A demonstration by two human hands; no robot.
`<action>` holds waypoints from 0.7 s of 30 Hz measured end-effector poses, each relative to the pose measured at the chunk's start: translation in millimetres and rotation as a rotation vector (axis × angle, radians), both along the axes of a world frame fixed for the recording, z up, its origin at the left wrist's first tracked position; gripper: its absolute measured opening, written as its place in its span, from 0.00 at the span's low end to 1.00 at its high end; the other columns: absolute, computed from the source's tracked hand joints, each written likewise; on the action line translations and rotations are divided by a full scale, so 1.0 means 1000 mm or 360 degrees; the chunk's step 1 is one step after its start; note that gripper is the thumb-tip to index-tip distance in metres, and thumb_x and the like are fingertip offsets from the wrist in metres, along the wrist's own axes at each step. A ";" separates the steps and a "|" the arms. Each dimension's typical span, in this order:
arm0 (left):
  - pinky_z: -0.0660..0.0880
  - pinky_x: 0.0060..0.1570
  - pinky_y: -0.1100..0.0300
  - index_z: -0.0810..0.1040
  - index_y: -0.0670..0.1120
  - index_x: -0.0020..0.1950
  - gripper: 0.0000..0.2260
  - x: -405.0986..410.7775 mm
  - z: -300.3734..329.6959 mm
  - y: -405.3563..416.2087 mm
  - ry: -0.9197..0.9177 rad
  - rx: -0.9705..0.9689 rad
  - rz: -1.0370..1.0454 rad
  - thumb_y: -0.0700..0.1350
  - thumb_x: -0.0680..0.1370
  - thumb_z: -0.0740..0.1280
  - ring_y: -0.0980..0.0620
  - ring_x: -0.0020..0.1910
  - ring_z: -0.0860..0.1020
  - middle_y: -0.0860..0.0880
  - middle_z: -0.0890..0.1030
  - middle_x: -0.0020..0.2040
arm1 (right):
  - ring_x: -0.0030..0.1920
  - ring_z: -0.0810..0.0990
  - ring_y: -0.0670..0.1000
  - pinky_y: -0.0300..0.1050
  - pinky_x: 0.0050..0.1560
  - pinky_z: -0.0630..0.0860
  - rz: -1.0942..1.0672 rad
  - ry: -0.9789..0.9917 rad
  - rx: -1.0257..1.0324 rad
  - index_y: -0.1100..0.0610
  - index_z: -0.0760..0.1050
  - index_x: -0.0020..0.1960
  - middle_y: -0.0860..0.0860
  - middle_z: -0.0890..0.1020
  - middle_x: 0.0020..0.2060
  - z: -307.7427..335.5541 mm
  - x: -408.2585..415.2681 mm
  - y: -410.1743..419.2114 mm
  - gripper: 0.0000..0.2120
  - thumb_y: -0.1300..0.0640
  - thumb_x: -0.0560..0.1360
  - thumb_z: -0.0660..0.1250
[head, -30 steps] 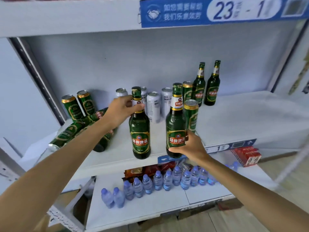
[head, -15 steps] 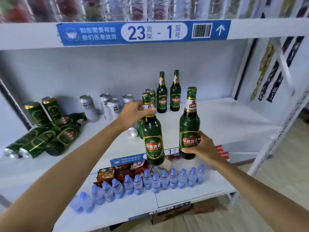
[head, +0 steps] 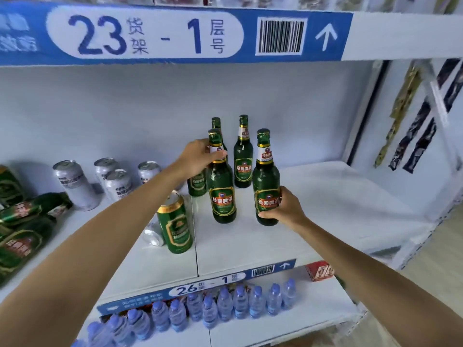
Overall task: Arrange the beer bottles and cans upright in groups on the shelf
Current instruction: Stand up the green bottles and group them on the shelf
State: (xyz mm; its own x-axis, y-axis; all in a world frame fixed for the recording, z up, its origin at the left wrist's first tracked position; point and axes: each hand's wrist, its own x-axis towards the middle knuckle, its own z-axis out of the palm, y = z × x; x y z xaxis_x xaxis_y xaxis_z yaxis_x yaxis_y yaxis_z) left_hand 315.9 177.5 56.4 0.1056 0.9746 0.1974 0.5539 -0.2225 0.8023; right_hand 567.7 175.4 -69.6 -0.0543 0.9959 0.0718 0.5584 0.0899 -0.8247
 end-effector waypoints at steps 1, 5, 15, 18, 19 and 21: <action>0.77 0.55 0.54 0.77 0.45 0.59 0.14 0.001 -0.001 0.011 0.0016 -0.0008 0.0026 0.49 0.77 0.68 0.48 0.52 0.81 0.47 0.82 0.53 | 0.52 0.81 0.53 0.48 0.55 0.78 0.0019 -0.0007 0.0004 0.56 0.72 0.59 0.53 0.82 0.52 -0.002 -0.002 0.013 0.34 0.58 0.57 0.81; 0.73 0.40 0.66 0.77 0.44 0.57 0.12 0.004 -0.010 0.041 0.0115 0.0002 0.0144 0.48 0.77 0.68 0.52 0.43 0.78 0.49 0.80 0.47 | 0.53 0.81 0.54 0.50 0.56 0.78 0.0060 -0.0040 -0.0048 0.57 0.72 0.60 0.53 0.82 0.53 -0.016 -0.012 0.052 0.35 0.57 0.56 0.82; 0.71 0.46 0.59 0.77 0.45 0.58 0.13 0.006 -0.018 0.069 0.0292 -0.0054 0.0296 0.50 0.78 0.66 0.50 0.44 0.77 0.50 0.80 0.47 | 0.53 0.81 0.54 0.53 0.55 0.78 0.0132 0.0028 -0.0065 0.55 0.71 0.58 0.52 0.81 0.53 -0.032 -0.029 0.111 0.40 0.49 0.49 0.80; 0.75 0.52 0.53 0.77 0.46 0.57 0.12 0.012 -0.020 0.071 0.0313 -0.0052 0.0312 0.51 0.77 0.67 0.47 0.47 0.79 0.51 0.80 0.45 | 0.53 0.81 0.53 0.54 0.55 0.79 0.0149 0.0055 -0.0058 0.53 0.71 0.58 0.51 0.81 0.52 -0.041 -0.029 0.118 0.42 0.44 0.46 0.77; 0.75 0.54 0.51 0.77 0.45 0.56 0.12 0.015 -0.020 0.071 0.0304 -0.0050 0.0317 0.51 0.77 0.67 0.47 0.49 0.80 0.49 0.81 0.47 | 0.53 0.81 0.53 0.54 0.55 0.79 0.0152 0.0054 -0.0047 0.53 0.70 0.58 0.51 0.81 0.52 -0.041 -0.029 0.119 0.42 0.44 0.46 0.78; 0.75 0.56 0.49 0.77 0.45 0.56 0.13 0.020 -0.018 0.071 0.0310 -0.0044 0.0317 0.51 0.78 0.66 0.46 0.51 0.80 0.46 0.82 0.51 | 0.53 0.81 0.54 0.54 0.55 0.79 0.0149 0.0029 -0.0022 0.55 0.70 0.59 0.52 0.80 0.53 -0.039 -0.029 0.119 0.41 0.47 0.49 0.80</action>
